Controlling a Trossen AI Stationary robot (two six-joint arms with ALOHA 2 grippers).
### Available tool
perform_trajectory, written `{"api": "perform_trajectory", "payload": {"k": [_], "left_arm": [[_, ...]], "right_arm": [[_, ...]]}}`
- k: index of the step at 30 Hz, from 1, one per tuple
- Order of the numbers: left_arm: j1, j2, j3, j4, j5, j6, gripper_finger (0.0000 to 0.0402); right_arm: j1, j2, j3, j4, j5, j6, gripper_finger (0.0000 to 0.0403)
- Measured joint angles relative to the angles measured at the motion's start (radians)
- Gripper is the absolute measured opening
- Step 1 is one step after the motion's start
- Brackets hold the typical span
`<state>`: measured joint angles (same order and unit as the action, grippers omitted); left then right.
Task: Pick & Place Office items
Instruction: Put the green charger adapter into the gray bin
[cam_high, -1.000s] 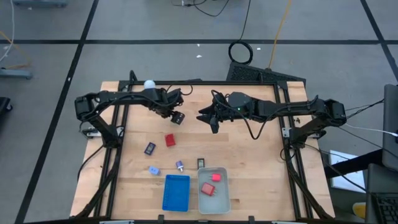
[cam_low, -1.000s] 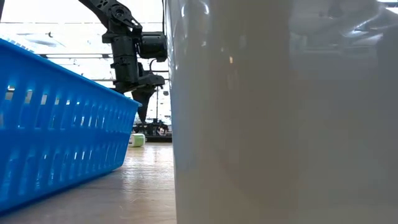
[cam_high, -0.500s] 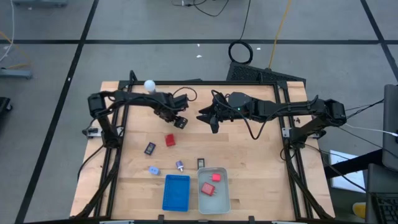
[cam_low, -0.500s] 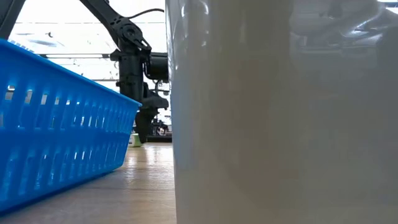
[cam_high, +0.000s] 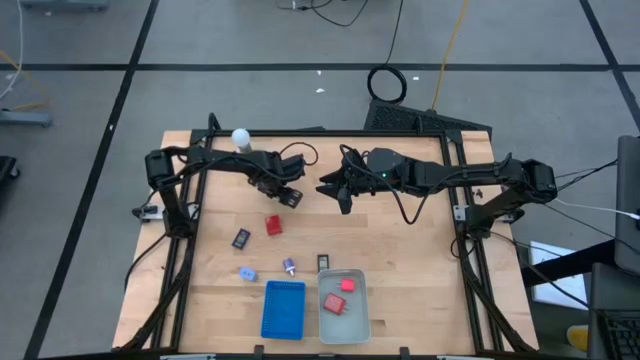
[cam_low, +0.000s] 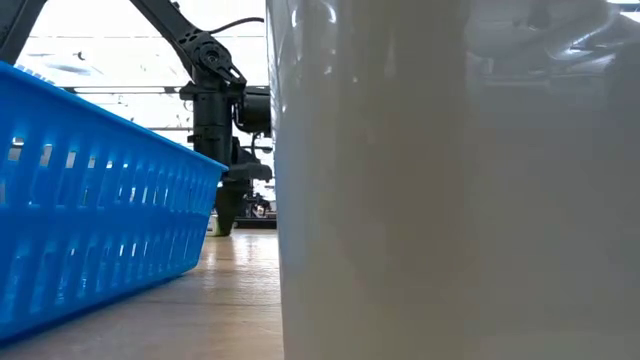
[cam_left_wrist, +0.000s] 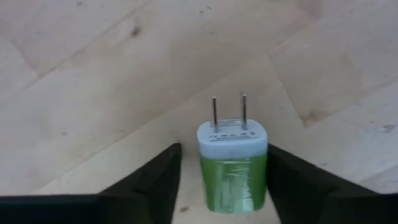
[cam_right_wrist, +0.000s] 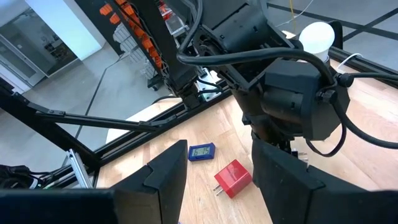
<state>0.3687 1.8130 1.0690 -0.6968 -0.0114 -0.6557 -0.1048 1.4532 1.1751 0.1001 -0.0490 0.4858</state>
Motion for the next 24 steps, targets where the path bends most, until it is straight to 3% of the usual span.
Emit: {"api": "perform_trajectory", "payload": {"k": [4, 15, 24], "left_arm": [[0.001, 0.0, 0.0, 0.003, -0.001, 0.003, 0.0128], [-0.002, -0.01, -0.001, 0.005, 0.02, 0.013, 0.0129], [-0.023, -0.139, -0.001, -0.006, 0.044, 0.052, 0.0129]], "right_arm": [[0.0, 0.0, 0.0, 0.0, 0.0, 0.0, 0.0171], [0.0, 0.0, 0.0, 0.0, 0.0, 0.0, 0.0171], [0.0, 0.0, -0.002, -0.008, 0.0, -0.016, 0.0171]]}}
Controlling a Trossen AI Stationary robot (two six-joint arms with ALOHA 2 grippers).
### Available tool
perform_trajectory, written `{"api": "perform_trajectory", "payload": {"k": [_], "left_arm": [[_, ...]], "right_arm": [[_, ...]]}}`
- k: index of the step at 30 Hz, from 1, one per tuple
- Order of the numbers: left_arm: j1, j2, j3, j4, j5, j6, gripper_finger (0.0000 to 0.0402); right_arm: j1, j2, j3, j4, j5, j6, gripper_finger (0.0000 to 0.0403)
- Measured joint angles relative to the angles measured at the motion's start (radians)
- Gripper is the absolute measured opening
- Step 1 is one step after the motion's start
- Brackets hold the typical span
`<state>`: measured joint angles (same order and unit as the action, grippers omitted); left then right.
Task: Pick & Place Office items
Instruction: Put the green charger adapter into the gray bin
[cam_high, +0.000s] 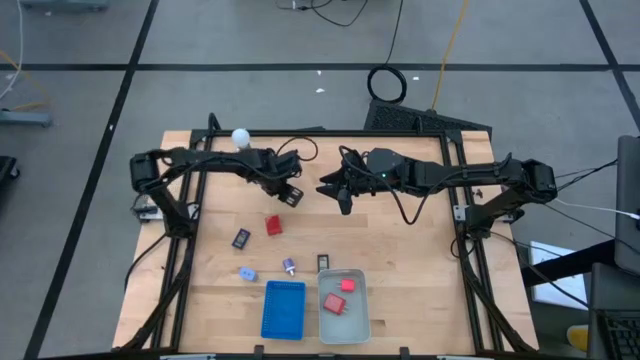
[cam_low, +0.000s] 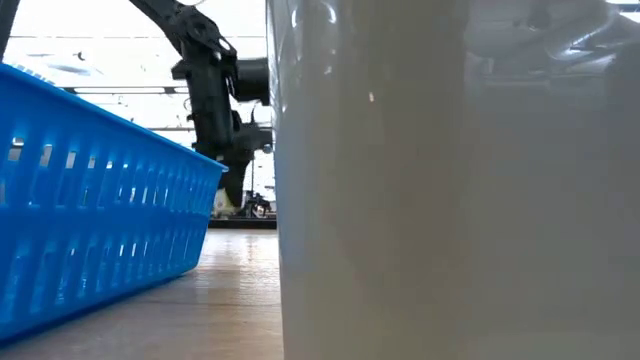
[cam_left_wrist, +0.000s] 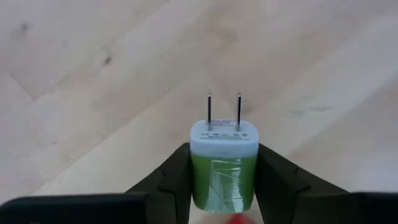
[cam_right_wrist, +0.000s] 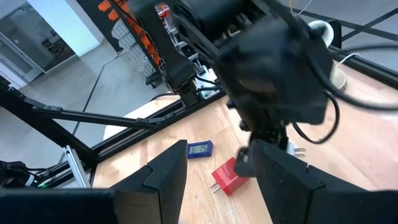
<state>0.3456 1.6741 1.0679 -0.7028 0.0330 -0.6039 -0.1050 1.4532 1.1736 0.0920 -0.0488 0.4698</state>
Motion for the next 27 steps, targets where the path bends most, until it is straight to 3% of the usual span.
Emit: {"api": "perform_trajectory", "payload": {"k": [7, 14, 22, 27], "left_arm": [[-0.027, -0.174, 0.001, -0.002, -0.003, 0.022, 0.0129], [-0.07, -0.301, 0.001, 0.008, 0.027, -0.005, 0.0129], [-0.167, -0.327, 0.001, 0.164, 0.066, -0.064, 0.0129], [-0.218, -0.328, 0.004, 0.273, 0.064, -0.092, 0.0129]], "right_arm": [[-0.012, -0.051, 0.0, 0.008, 0.077, -0.038, 0.0171], [-0.074, -0.189, 0.0, -0.022, 0.16, -0.079, 0.0171], [-0.167, -0.282, 0.001, -0.186, 0.155, -0.127, 0.0171], [-0.195, -0.298, 0.001, -0.198, 0.154, -0.15, 0.0171]]}}
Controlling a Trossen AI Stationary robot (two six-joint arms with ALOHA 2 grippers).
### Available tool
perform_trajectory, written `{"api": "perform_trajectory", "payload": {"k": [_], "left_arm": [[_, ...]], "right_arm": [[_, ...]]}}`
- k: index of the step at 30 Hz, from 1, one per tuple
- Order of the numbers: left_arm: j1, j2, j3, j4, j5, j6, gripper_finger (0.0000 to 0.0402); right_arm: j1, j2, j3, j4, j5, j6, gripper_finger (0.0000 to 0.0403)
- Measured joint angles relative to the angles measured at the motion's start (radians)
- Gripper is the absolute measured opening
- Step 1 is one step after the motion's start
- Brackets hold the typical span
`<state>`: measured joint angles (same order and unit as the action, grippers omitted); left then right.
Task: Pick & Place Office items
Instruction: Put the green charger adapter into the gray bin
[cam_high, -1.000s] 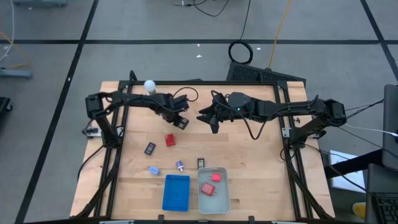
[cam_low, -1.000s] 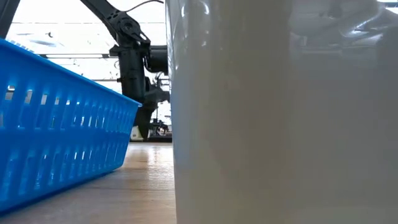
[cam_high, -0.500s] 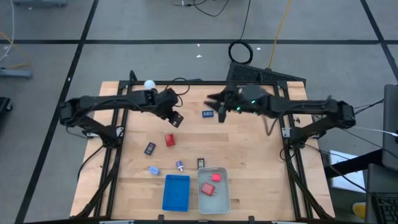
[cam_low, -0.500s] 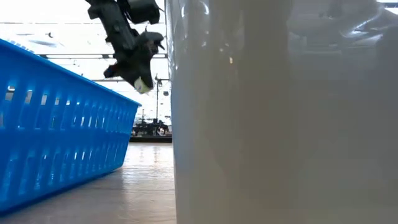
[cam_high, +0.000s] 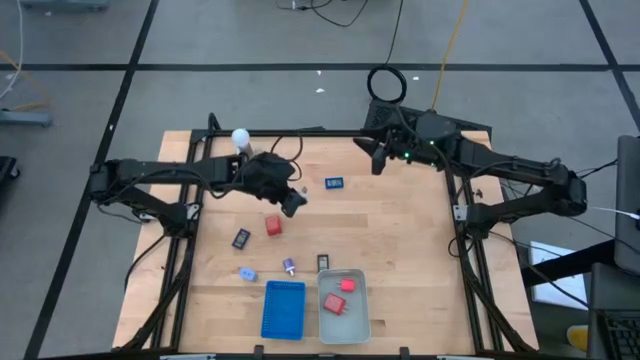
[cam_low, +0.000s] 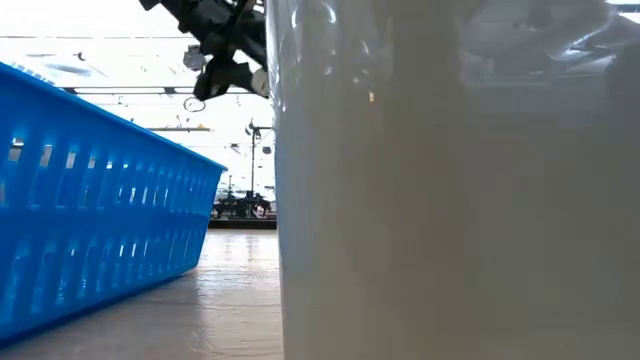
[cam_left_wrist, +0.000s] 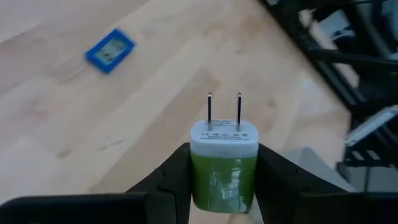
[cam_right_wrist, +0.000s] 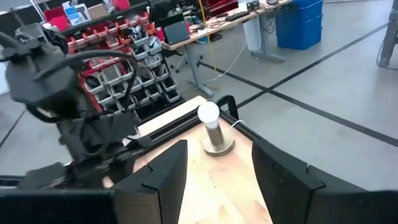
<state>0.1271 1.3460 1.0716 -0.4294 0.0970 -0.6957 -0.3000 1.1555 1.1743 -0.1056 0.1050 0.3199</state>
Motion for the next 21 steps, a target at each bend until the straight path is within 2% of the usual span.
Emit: {"api": "perform_trajectory", "payload": {"k": [8, 13, 21], "left_arm": [[-0.08, 0.0, 0.143, -0.007, -0.032, 0.076, 0.0129], [-0.11, 0.0, 0.257, -0.095, -0.082, 0.158, 0.0129], [-0.161, 0.0, 0.325, -0.088, -0.092, 0.227, 0.0129]], "right_arm": [[-0.055, 0.0, 0.0, -0.035, 0.0, 0.0, 0.0171], [-0.082, 0.0, 0.0, -0.046, -0.001, 0.006, 0.0171], [-0.146, 0.0, 0.0, -0.087, 0.003, 0.0, 0.0171]]}}
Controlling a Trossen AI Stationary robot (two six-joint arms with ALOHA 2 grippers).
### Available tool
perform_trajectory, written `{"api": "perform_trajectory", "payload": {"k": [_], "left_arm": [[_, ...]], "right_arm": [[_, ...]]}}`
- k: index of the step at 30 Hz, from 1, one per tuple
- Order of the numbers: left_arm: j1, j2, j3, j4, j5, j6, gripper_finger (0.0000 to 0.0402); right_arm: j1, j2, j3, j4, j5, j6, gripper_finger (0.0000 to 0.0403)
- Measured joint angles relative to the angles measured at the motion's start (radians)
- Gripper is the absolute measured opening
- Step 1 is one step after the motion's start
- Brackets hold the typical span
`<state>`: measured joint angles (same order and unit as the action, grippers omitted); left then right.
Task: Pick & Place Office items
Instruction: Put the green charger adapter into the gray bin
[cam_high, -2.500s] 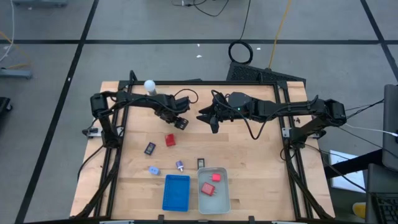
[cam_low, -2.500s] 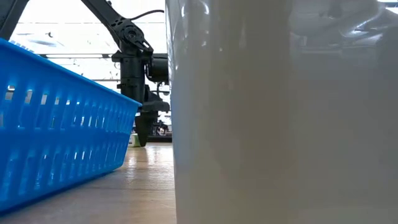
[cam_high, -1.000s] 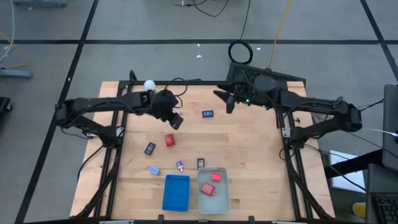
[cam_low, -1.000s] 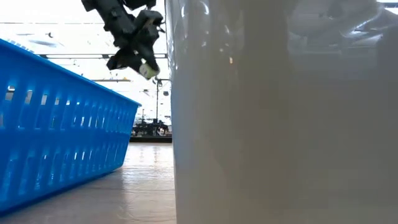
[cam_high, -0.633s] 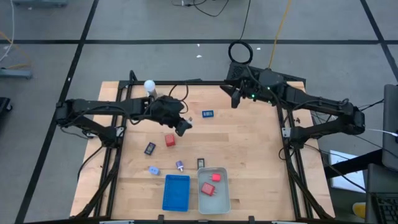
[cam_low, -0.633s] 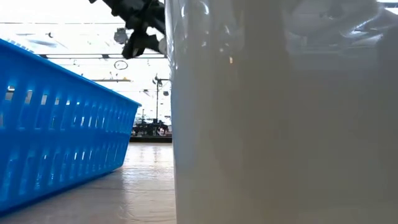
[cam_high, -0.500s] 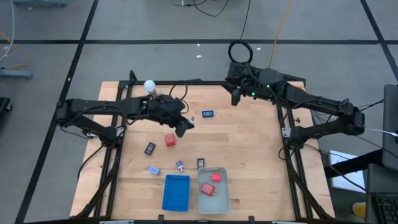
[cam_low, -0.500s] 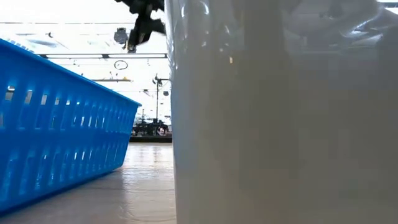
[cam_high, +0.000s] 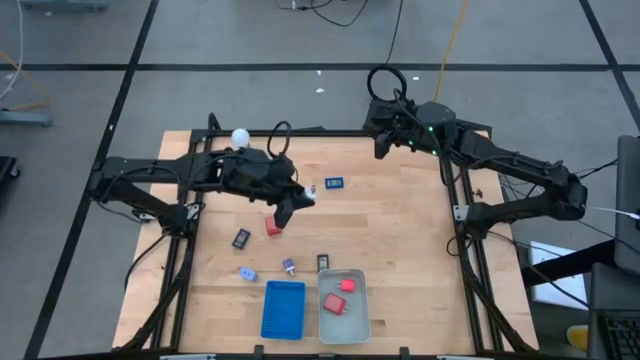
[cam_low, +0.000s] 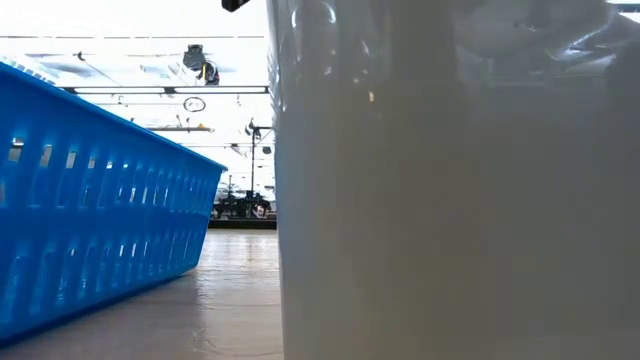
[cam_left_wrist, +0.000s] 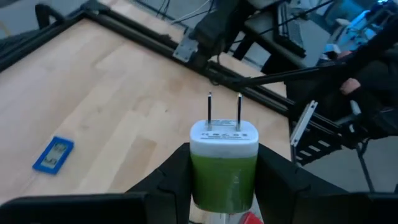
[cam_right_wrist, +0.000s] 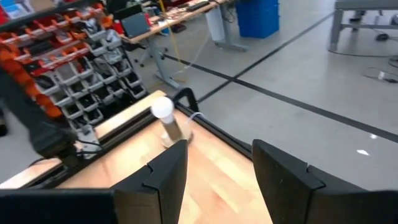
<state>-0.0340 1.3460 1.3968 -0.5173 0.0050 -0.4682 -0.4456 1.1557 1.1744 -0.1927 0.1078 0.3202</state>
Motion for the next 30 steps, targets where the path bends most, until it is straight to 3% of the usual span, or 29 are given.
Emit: {"api": "perform_trajectory", "payload": {"k": [11, 23, 30], "left_arm": [[-0.122, 0.063, 0.003, 0.141, 0.001, 0.101, 0.0129], [-0.207, 0.225, 0.003, 0.322, 0.039, 0.078, 0.0129], [-0.275, 0.331, 0.001, 0.341, 0.04, 0.045, 0.0129]], "right_arm": [[-0.046, 0.0, 0.0, -0.122, -0.005, -0.025, 0.0171], [-0.051, -0.003, 0.001, -0.176, -0.002, -0.056, 0.0171], [-0.096, -0.008, 0.001, -0.197, -0.003, -0.08, 0.0171]]}}
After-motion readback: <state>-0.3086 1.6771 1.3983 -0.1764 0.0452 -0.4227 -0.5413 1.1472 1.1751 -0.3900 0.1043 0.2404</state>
